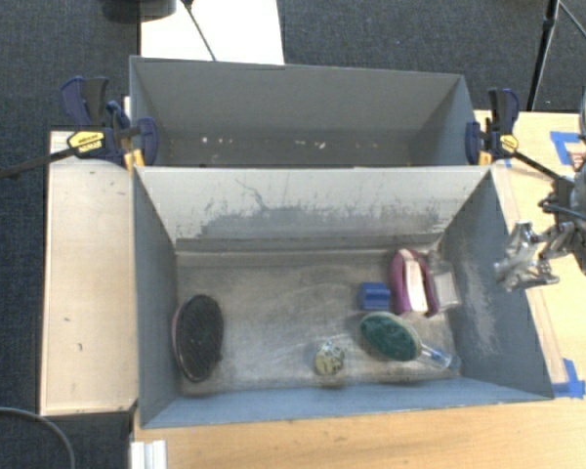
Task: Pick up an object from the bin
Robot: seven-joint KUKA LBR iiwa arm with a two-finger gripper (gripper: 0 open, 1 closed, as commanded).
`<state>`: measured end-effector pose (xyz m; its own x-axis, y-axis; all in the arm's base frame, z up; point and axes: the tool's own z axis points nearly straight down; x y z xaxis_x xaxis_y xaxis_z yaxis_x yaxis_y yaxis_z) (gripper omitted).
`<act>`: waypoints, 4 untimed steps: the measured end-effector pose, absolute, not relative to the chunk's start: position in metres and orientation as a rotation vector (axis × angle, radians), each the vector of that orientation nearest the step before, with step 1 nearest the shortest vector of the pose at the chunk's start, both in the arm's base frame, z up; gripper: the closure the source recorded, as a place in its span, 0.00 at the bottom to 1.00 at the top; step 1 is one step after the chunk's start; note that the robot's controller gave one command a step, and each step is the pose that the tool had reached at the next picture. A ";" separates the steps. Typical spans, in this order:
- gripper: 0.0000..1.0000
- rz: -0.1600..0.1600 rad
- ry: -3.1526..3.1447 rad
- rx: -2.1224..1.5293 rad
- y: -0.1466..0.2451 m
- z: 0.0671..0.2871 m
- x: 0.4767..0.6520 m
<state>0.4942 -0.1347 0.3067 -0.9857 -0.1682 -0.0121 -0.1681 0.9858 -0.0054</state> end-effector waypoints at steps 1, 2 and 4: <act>0.00 -0.001 3.127 -0.260 -0.134 0.302 0.493; 0.00 0.004 3.086 -0.605 -0.102 0.196 0.491; 1.00 0.000 3.046 -0.755 -0.104 0.092 0.499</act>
Offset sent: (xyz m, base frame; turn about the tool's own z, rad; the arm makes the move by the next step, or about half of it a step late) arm 0.0000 0.0000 0.0000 0.0000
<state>0.4994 -0.1043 0.0924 -0.8841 -0.4672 -0.0033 -0.4672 0.8842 -0.0009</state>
